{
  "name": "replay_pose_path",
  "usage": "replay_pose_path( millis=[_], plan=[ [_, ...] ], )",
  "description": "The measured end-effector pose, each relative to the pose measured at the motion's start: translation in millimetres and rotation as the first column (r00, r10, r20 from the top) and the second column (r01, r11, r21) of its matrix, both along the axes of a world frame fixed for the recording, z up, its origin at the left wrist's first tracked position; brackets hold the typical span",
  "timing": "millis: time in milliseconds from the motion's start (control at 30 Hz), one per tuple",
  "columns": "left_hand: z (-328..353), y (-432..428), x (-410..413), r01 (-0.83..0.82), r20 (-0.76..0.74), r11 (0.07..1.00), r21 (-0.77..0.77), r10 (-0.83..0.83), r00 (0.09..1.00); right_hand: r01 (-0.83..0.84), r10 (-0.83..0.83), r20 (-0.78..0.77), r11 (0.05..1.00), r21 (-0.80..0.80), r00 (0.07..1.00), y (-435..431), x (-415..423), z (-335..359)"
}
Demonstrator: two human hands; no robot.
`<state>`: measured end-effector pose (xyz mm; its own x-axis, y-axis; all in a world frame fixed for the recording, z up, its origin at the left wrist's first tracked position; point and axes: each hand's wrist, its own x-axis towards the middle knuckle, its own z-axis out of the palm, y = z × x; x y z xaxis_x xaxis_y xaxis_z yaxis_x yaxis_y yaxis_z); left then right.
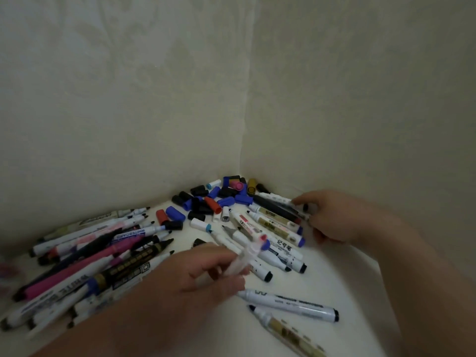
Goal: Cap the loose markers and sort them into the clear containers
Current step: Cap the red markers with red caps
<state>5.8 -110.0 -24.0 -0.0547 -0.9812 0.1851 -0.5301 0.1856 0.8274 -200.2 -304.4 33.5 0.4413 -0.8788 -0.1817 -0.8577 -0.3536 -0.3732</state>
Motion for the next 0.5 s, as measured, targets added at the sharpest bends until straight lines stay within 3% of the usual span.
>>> replay_pose_path(
  millis=[100, 133, 200, 267, 333, 400, 500],
  plan=[
    [8.4, -6.7, -28.3, 0.121, 0.337, 0.991, -0.052, -0.097, 0.936, 0.092, -0.086, 0.135, 0.995, -0.036, 0.987, -4.5, -5.2, 1.5],
    [11.5, -9.6, -40.5, 0.172, 0.478, 0.985, 0.010, -0.156, 0.864, 0.115, -0.110, 0.155, 0.993, -0.022, 0.982, -5.1, -6.2, 1.5],
    [-3.5, -18.8, -46.0, 0.377, 0.749, 0.926, -0.029, -0.229, 0.621, 0.133, -0.133, 0.170, 0.991, 0.008, 0.976, -5.9, -7.0, 0.4],
    [-17.9, -20.7, -41.1, 0.411, 0.770, 0.907, -0.098, -0.193, 0.609, 0.123, -0.125, 0.152, 0.992, 0.023, 0.980, -4.9, -5.9, -1.4],
    [-17.7, -25.0, -39.7, 0.309, 0.749, 0.948, -0.073, -0.153, 0.645, 0.104, -0.106, 0.136, 0.994, 0.019, 0.985, -3.9, -3.8, -1.8],
    [-14.2, -25.9, -41.9, 0.122, 0.706, 0.990, -0.064, -0.041, 0.707, 0.078, -0.077, 0.131, 0.997, 0.002, 0.988, -2.7, -2.4, -0.9],
    [-12.4, -24.7, -37.4, -0.130, 0.596, 0.981, -0.145, 0.191, 0.780, -0.020, 0.021, 0.078, 1.000, -0.020, 0.997, 3.8, -4.9, 6.2]
  ],
)
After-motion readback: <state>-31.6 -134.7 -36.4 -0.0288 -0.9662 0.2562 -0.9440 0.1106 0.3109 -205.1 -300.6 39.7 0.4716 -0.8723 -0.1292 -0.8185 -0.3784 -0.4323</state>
